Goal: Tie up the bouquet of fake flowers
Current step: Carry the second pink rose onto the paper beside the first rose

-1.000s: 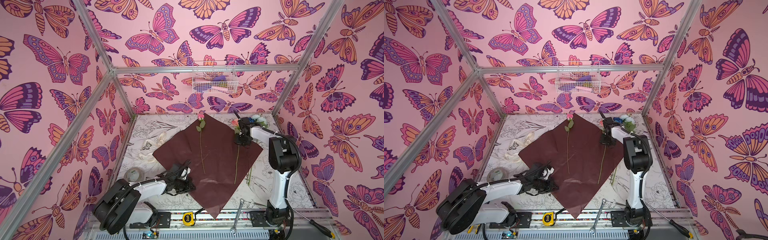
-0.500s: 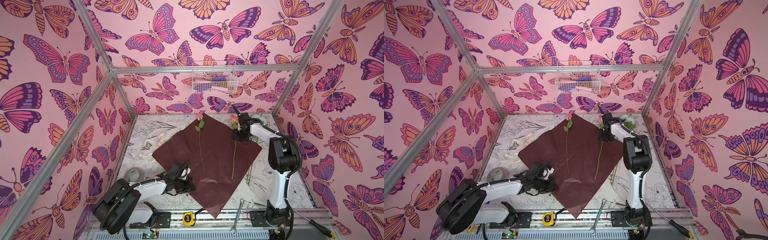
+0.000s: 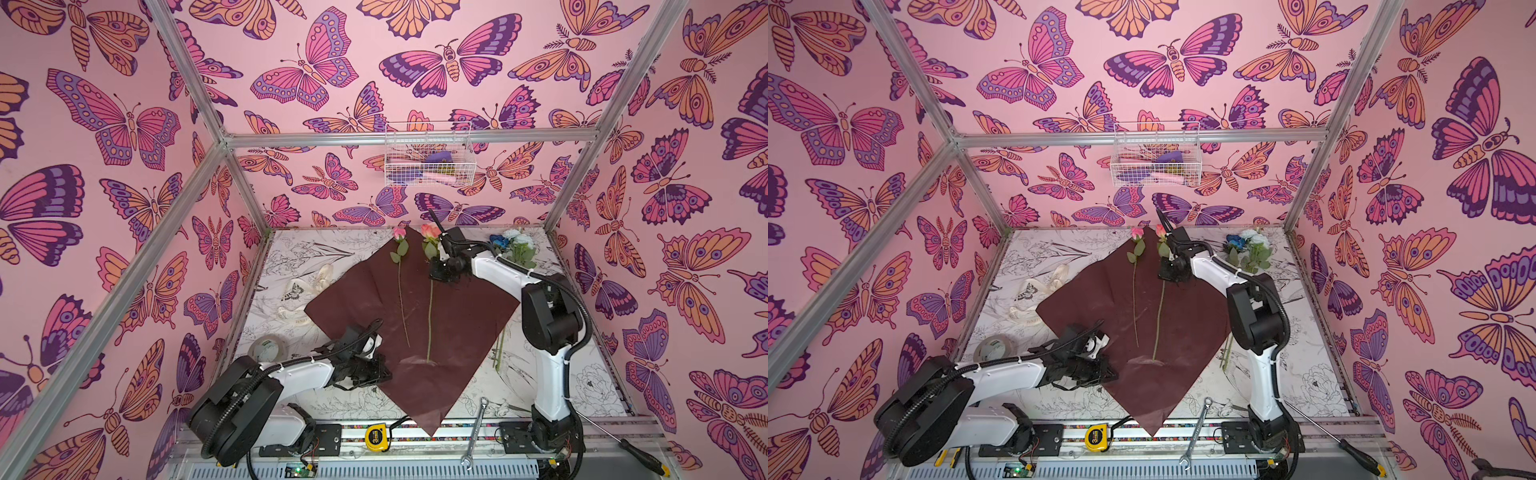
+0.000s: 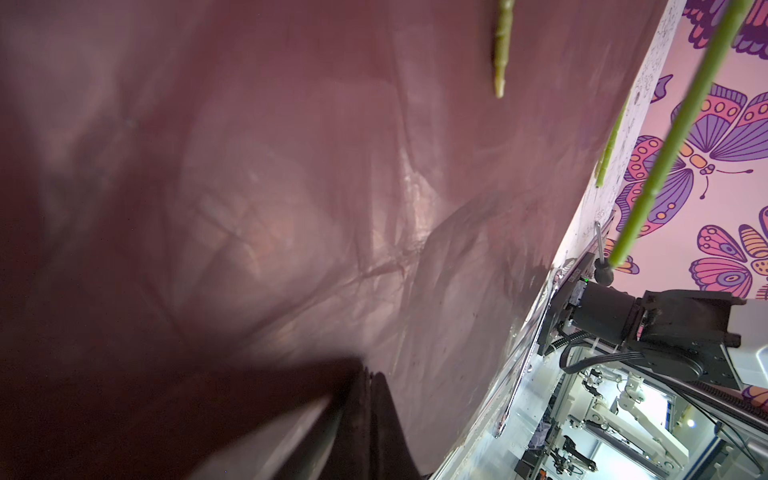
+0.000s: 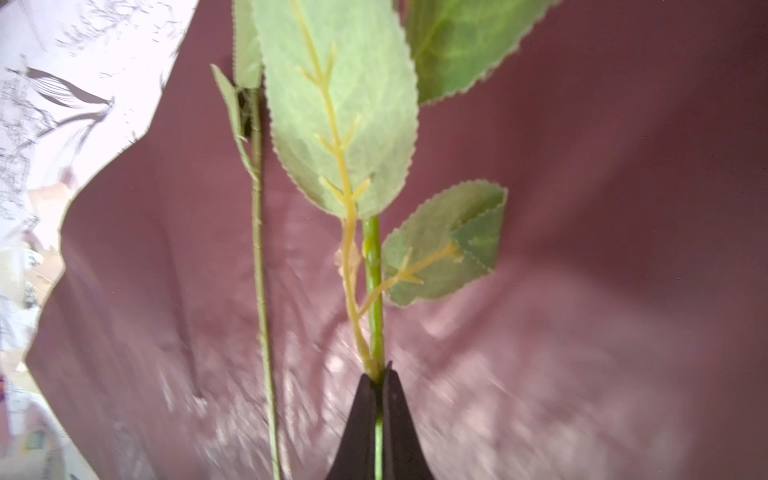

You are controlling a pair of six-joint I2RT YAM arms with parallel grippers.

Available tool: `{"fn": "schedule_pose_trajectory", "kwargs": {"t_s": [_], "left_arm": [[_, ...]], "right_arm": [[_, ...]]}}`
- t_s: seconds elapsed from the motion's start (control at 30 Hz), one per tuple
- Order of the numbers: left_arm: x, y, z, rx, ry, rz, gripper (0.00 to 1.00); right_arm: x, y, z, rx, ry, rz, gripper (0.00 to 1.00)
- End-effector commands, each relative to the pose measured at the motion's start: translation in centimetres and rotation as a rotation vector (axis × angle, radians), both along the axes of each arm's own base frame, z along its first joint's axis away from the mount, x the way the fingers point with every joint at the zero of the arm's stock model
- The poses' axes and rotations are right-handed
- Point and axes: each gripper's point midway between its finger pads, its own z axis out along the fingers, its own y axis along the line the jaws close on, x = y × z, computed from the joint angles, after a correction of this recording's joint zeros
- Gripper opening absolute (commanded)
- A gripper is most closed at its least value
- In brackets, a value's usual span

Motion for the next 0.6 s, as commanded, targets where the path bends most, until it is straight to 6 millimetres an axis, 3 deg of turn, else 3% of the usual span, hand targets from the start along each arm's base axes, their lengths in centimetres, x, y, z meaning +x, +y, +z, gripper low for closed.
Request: {"fn": "schedule_pose_trajectory", "kwargs": {"t_s": [0.0,0.23,0.5,0.57], "left_arm": [[-1.0,1.3,-1.5,0.076,0.034,-0.005,0.00],[-1.0,1.4,-1.4,0.076,0.025,0.000,0.00],[-1.2,1.6,-1.6,0.081,0.031,0.001,0.00],[-1.2,1.6,-1.6,0.081,0.029,0.002,0.00]], "right_arm": [[1.7,1.8,-1.0,0.053,0.002,-0.017,0.00],[3.4,4.7,-2.4,0.048,-0.008,0.026,0.00],[5.7,5.6,-3.9,0.032,-0.025,0.029,0.01],[6.0,5.7,-4.1,0.025,-0.026,0.032,0.16]]}}
